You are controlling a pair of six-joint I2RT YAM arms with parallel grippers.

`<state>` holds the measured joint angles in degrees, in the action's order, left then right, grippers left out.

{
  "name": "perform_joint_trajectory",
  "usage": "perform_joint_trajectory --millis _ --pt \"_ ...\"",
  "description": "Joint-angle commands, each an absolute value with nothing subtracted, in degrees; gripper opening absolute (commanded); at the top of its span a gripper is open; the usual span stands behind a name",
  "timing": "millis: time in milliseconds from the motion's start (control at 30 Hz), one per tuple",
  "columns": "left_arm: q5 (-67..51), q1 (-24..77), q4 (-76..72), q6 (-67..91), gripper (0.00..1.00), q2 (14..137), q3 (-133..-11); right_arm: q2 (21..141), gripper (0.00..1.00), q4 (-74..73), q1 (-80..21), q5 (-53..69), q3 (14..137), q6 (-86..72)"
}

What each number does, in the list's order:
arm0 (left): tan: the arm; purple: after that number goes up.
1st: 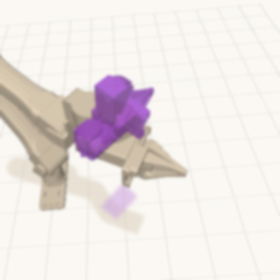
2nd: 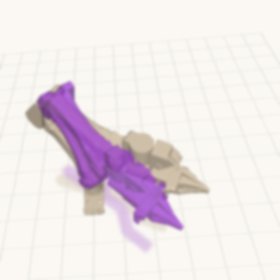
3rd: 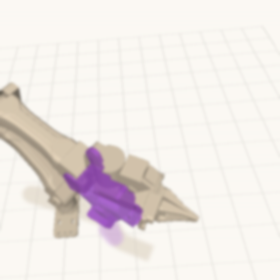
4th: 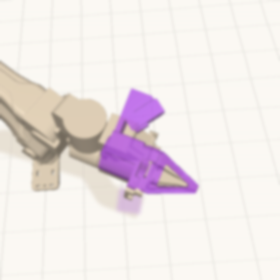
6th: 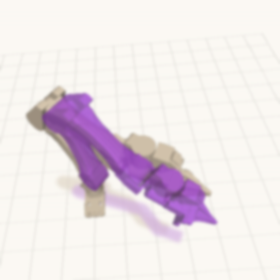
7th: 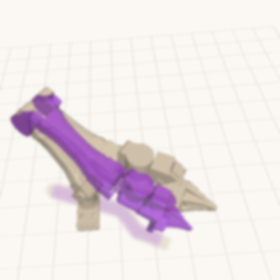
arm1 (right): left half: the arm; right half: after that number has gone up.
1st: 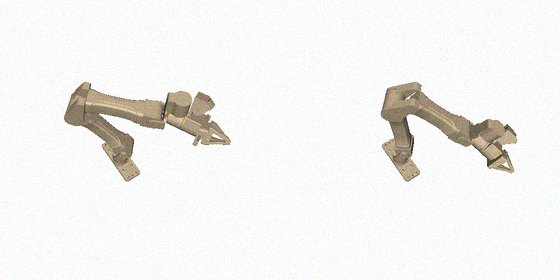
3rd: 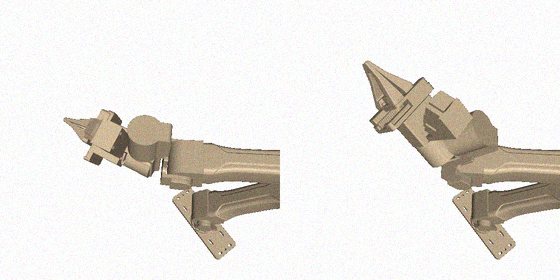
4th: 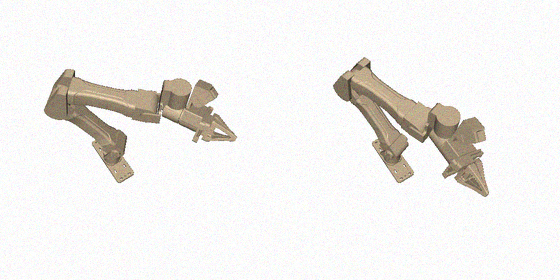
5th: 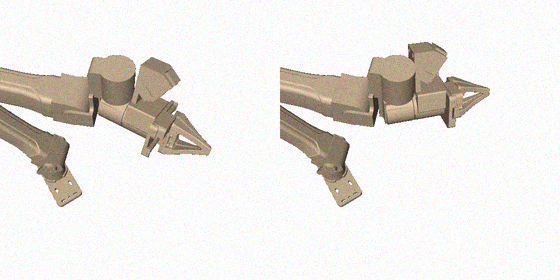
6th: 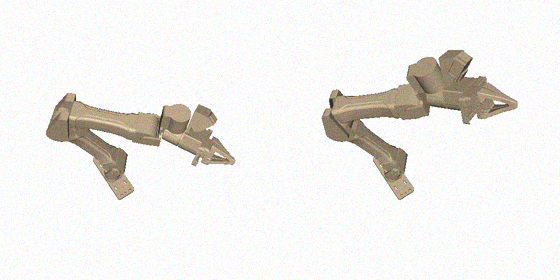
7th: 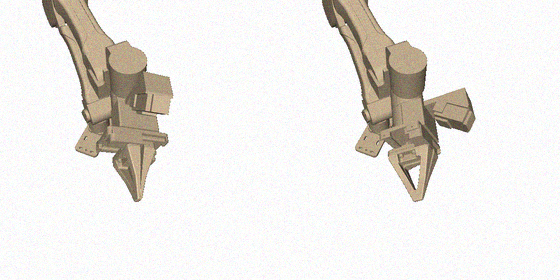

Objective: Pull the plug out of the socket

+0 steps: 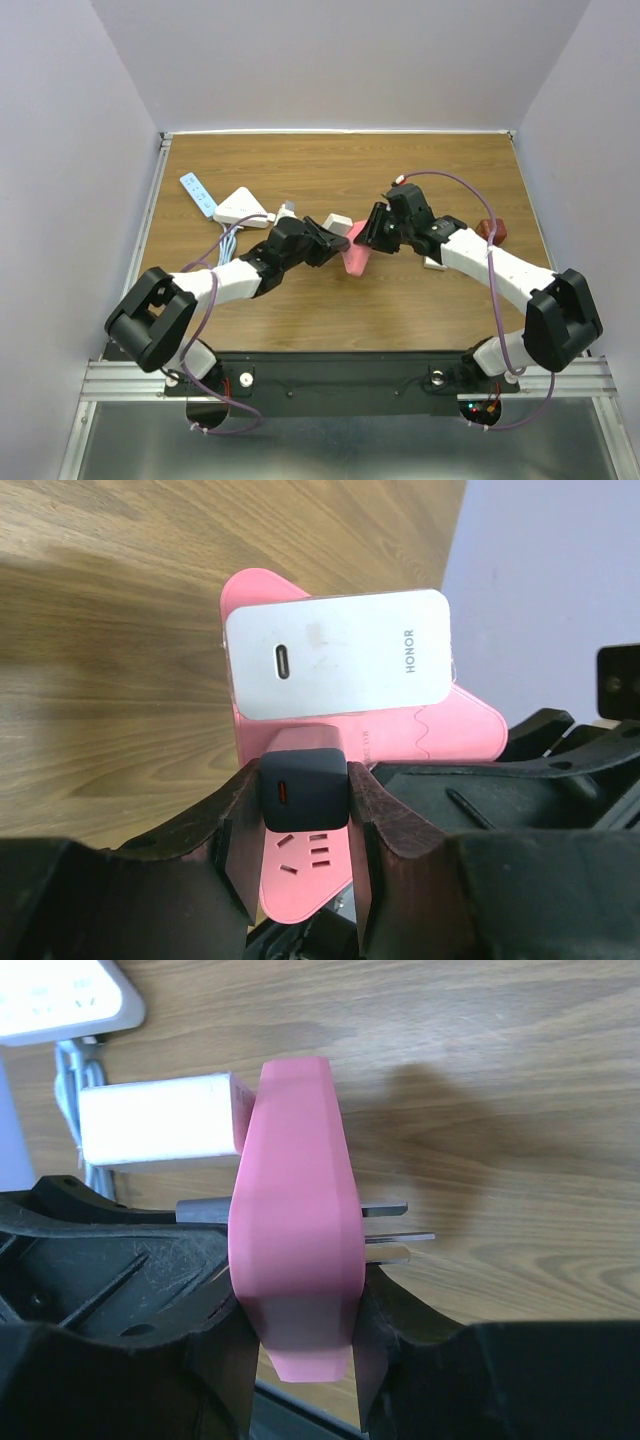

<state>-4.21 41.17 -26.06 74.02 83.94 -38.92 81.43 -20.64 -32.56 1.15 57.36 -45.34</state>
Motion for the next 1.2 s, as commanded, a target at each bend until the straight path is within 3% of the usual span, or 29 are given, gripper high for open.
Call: perform_joint_trajectory --millis 0,167,500,733,1000,1167 --pt "-3.0 38.6 -29.8 74.0 0.0 77.0 -36.2 80.4 0.0 -21.4 -29.5 -12.6 58.7 -42.9" --pt "-5.5 37.2 -29.4 72.9 0.0 75.1 -36.9 80.4 0.0 -21.3 -29.4 -11.7 59.3 -39.7" --pt "-9.7 36.5 -13.1 63.9 0.0 80.2 -49.1 83.1 0.01 -22.7 -29.4 -15.4 61.5 -30.2" --pt "-11.6 36.5 -16.6 62.5 0.0 78.7 -48.2 82.0 0.0 -22.2 -29.5 -14.3 63.5 -32.3" --pt "-15.0 36.8 -26.2 58.9 0.0 87.2 -43.2 78.7 0.0 -30.2 -28.8 -34.1 72.1 -38.9" --pt "-16.0 40.1 -28.7 53.5 0.0 98.3 -51.7 75.8 0.0 -34.1 -28.5 -39.9 75.1 -40.0"
